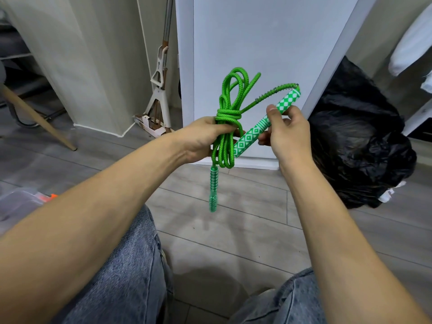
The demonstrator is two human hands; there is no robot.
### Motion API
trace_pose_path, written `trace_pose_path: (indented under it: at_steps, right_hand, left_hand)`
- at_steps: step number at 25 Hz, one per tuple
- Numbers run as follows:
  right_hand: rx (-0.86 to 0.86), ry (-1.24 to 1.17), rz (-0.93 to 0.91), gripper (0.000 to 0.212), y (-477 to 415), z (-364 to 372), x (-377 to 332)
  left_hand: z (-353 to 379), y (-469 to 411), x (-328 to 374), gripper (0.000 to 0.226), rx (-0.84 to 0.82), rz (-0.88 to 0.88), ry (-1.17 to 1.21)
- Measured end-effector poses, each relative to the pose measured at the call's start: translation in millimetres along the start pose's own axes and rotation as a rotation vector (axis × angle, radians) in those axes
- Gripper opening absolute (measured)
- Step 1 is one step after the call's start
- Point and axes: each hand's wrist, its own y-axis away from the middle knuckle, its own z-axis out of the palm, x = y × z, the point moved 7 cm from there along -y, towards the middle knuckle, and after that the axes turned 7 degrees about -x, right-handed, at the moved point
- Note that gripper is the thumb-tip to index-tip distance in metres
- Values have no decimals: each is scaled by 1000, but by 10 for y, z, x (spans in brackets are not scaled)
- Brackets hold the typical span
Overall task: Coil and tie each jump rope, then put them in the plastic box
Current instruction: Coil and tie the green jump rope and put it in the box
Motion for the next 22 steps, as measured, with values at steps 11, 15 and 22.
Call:
trace_pose_path:
  at_steps: [11, 15, 22]
  right_hand:
    - [203, -36, 46, 23, 65, -22, 147]
    - [131, 14, -3, 19, 92, 78, 141]
    - [-19, 221, -146, 16, 159, 252, 0]
  left_hand:
    - [19, 6, 44, 22, 89, 50, -361]
    - [2, 14, 54, 15, 155, 41, -291]
    - [-82, 12, 49, 18, 237, 21, -125]
